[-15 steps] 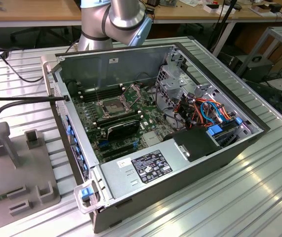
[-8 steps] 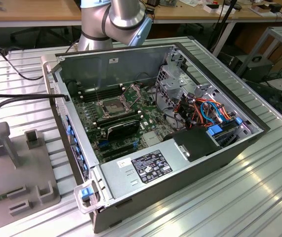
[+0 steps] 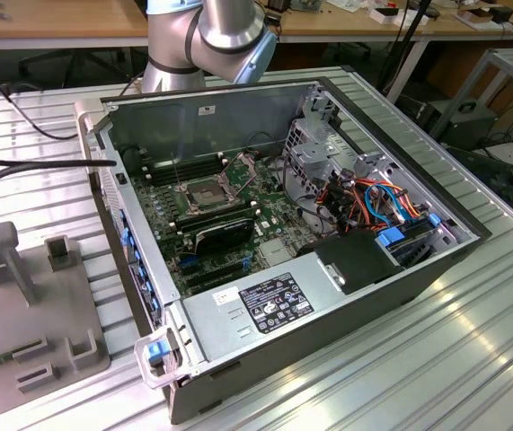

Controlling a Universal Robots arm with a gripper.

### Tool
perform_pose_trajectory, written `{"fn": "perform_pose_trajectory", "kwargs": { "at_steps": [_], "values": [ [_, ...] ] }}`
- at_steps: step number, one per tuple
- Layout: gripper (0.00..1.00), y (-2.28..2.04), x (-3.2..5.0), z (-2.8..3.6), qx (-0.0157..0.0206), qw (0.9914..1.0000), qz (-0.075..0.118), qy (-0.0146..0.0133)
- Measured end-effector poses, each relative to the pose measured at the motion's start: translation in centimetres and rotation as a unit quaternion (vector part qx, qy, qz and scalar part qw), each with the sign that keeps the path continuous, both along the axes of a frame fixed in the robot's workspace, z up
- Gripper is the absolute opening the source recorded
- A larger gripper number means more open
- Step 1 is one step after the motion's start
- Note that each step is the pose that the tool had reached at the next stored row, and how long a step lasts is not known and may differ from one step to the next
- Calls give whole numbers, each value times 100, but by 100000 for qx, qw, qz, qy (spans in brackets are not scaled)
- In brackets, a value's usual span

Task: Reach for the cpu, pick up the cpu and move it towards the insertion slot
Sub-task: 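Pick up the cpu and move it towards the insertion slot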

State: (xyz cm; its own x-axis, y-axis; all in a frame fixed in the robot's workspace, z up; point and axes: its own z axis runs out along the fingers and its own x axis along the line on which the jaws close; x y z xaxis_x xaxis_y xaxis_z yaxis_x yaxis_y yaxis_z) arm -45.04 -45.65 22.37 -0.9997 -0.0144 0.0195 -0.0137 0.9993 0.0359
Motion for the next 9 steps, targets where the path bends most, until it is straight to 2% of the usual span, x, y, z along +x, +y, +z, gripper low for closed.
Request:
{"fn": "perform_pose_trajectory", "kwargs": {
  "at_steps": [7, 9],
  "values": [
    [55, 0, 0, 154, 2, 100000, -3, -1],
    [55, 0, 0, 422, -9, 100000, 1, -7]
  ]
}}
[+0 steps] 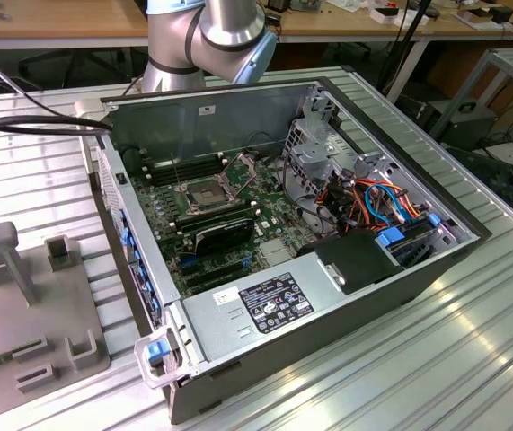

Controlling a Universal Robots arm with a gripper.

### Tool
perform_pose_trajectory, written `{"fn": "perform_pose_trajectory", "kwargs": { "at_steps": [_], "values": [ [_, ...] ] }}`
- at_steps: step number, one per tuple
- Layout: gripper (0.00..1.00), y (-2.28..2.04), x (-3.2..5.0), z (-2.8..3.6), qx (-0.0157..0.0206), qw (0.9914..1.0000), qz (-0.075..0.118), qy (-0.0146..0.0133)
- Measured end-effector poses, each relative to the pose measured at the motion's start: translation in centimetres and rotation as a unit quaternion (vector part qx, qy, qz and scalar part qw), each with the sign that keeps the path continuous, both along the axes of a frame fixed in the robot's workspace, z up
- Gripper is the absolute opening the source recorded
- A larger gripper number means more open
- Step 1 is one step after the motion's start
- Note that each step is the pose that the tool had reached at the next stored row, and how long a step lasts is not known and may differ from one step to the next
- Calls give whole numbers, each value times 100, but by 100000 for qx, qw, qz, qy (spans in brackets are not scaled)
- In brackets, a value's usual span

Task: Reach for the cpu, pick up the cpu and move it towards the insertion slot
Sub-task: 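Pick up the cpu and move it towards the insertion slot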

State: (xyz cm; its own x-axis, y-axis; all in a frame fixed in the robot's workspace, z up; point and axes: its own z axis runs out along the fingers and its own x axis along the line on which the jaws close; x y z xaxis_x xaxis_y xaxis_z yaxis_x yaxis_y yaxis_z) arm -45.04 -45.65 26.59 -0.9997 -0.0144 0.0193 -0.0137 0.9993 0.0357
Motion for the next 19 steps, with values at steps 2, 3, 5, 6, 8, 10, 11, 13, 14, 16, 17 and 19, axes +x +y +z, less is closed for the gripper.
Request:
{"fn": "perform_pose_trajectory", "kwargs": {
  "at_steps": [2, 3, 5, 6, 8, 10, 11, 13, 14, 16, 17, 19],
  "values": [
    [55, 0, 0, 3, -5, 100000, -3, 6],
    [55, 0, 0, 4, -7, 100000, -2, 7],
    [55, 0, 0, 6, -6, 100000, -1, 10],
    [55, 0, 0, 9, -11, 100000, -3, 14],
    [55, 0, 0, 21, -18, 100000, 0, 26],
    [55, 0, -1, 49, -10, 100000, -4, 13],
    [55, 0, 0, 70, -10, 100000, -3, 10],
    [55, 0, 0, 161, -66, 100000, 3, 9],
    [55, 1, 0, 204, -189, 100000, -1, 10],
    [55, 2, 0, 311, -638, 99998, -1, 9],
    [55, 3, 0, 415, -994, 99995, -2, 8],
    [55, 4, 0, 603, -1489, 99989, 1, 3]
  ]
}}
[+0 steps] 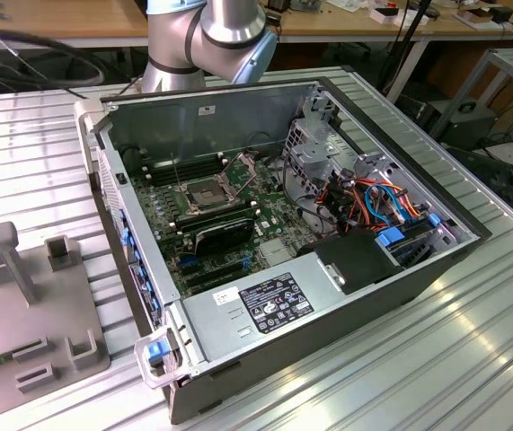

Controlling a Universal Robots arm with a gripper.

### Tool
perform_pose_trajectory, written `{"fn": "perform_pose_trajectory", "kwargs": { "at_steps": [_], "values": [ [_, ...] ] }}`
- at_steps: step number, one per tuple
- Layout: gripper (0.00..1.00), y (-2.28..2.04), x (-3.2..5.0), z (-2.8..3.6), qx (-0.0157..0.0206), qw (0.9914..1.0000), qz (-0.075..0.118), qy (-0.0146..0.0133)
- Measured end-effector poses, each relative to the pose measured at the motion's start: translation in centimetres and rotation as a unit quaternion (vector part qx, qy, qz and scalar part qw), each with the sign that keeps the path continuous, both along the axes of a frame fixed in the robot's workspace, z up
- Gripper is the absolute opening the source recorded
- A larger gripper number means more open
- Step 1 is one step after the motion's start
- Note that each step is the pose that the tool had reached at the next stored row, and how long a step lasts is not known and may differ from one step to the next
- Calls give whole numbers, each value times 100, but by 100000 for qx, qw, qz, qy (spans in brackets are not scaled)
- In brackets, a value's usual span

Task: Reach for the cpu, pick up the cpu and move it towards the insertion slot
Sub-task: 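Pick up the cpu and move it towards the insertion slot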

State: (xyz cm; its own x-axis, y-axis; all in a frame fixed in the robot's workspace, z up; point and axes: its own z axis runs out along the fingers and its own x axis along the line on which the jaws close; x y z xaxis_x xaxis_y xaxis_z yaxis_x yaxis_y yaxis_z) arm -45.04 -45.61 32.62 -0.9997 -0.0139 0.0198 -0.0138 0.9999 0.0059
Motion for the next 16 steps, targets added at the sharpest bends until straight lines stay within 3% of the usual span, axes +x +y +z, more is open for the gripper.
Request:
{"fn": "perform_pose_trajectory", "kwargs": {
  "at_steps": [1, 3, 7, 9, 13, 14, 16],
  "values": [
    [55, 1, 0, 83, -165, 100000, -4, -18],
    [55, 1, 0, 163, -373, 99999, -4, -36],
    [55, 3, 0, 339, -1212, 99993, -4, -69],
    [55, 4, 0, 440, -1829, 99983, -4, -92],
    [55, 6, 0, 564, -2727, 99963, -6, -143],
    [55, 7, 0, 617, -3219, 99948, -3, -177],
    [55, 9, 0, 639, -3672, 99932, -8, -322]
  ]
}}
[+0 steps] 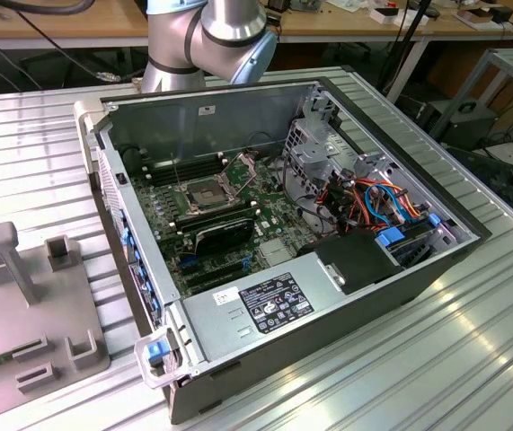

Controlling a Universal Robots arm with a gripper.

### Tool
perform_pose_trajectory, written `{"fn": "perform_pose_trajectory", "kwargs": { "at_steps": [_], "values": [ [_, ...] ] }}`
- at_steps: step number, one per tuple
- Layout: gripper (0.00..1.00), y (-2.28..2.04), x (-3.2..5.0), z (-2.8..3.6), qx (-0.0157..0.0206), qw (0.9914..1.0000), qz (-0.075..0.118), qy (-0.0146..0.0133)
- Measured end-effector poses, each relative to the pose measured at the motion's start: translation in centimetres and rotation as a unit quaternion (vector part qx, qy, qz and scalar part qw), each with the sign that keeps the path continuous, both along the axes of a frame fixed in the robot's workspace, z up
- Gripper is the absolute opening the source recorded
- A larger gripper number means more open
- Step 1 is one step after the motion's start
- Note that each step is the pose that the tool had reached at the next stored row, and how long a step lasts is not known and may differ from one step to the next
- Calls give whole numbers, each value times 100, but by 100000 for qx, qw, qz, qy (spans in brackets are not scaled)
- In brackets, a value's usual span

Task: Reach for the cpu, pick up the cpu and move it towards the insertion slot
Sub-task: 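Pick up the cpu and move it towards the insertion slot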

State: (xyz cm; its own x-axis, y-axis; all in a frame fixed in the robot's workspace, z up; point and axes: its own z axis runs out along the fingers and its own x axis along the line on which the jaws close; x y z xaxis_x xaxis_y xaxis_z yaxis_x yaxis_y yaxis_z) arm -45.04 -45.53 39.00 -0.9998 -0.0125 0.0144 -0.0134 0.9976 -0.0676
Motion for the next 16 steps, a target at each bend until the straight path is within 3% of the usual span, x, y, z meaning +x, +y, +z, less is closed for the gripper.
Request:
{"fn": "perform_pose_trajectory", "kwargs": {
  "at_steps": [6, 7, 9, 10, 12, 14, 16],
  "values": [
    [55, 0, 1, 1, 20, 100000, -2, -58],
    [55, 0, 2, 1, 451, 99999, 3, -85],
    [55, -1, 2, 0, 2226, 99975, 3, -144],
    [55, -1, 2, 1, 2445, 99970, -3, -135],
    [55, -1, 2, 1, 2453, 99970, -6, -137],
    [55, -3, 3, 0, 3067, 99953, 8, -138],
    [55, -2, 3, 0, 3252, 99947, -1, -141]
  ]
}}
